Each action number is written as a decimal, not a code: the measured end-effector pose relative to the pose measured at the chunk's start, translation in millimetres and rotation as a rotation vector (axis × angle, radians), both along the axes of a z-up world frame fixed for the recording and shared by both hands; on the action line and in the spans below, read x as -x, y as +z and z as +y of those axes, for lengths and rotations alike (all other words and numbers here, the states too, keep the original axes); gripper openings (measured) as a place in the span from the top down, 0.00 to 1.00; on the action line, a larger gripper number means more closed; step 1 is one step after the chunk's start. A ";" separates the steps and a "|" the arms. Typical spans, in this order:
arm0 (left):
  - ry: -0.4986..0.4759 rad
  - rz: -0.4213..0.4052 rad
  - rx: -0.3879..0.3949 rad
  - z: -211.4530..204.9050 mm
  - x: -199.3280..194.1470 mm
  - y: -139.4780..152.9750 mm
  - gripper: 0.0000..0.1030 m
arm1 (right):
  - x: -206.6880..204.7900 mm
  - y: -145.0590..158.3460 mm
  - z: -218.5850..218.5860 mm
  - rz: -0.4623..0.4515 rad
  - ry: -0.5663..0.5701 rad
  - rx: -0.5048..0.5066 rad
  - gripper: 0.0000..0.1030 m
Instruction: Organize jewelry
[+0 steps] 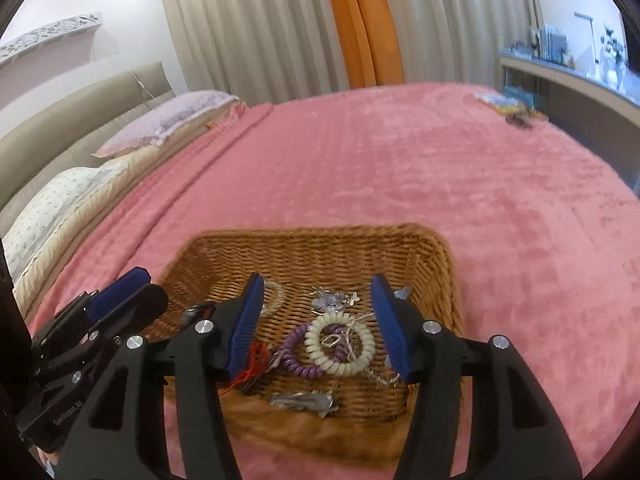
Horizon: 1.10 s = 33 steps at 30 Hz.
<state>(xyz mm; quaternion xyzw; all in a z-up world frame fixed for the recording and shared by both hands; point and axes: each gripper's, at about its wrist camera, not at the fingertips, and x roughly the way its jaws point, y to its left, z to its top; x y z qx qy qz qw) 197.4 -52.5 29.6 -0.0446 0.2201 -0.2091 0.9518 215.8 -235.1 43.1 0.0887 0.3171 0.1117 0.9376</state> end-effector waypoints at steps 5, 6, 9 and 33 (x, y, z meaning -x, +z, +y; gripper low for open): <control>0.032 -0.110 -0.052 12.1 69.2 26.4 0.20 | 66.6 38.0 1.5 -0.140 -0.025 0.029 0.38; 0.051 -0.131 -0.065 14.0 81.1 29.4 0.13 | 80.9 43.6 0.8 -0.170 -0.051 0.036 0.33; 0.087 -0.168 -0.070 22.9 120.9 38.7 0.11 | 119.1 51.1 2.5 -0.233 -0.087 0.044 0.33; 0.341 -0.151 -0.100 39.1 169.5 -32.5 0.07 | 184.1 -36.9 25.4 -0.294 -0.125 0.150 0.27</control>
